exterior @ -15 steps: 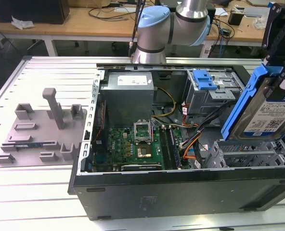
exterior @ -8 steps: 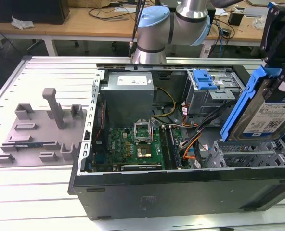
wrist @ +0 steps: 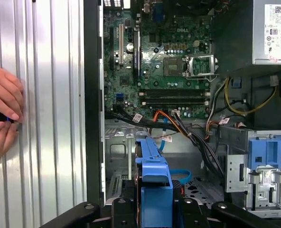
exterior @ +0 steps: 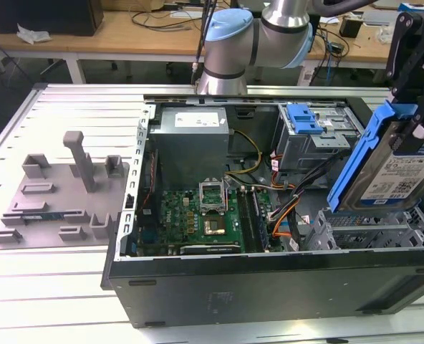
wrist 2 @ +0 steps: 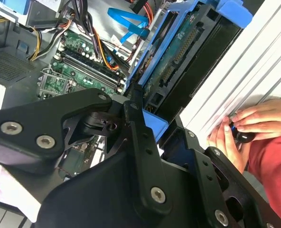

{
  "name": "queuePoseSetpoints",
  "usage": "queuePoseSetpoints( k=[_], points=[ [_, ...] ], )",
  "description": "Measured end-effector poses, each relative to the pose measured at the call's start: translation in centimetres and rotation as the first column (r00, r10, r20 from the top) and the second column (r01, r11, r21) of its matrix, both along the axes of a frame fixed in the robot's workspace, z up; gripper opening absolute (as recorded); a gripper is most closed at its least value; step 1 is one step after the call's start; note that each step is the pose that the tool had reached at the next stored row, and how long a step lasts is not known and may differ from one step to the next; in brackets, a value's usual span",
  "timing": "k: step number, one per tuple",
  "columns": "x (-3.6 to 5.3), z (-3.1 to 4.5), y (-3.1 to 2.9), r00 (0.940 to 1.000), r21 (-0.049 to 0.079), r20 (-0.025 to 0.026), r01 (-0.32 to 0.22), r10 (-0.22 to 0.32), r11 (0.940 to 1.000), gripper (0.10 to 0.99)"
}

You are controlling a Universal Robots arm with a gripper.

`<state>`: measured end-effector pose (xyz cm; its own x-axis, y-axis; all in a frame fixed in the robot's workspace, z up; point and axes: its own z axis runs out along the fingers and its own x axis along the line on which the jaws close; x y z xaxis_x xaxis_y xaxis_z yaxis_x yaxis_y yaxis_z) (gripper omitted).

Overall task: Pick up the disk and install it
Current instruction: 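Insert the disk into the insertion slot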

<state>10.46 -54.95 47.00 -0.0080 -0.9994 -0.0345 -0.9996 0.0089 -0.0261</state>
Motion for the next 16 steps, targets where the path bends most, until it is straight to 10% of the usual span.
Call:
queuePoseSetpoints(
  k=[16],
  points=[
    [0.15,-0.54,0.15,1.0000,0.000,0.0000,-0.006,0.006,1.0000,0.369]
  ],
)
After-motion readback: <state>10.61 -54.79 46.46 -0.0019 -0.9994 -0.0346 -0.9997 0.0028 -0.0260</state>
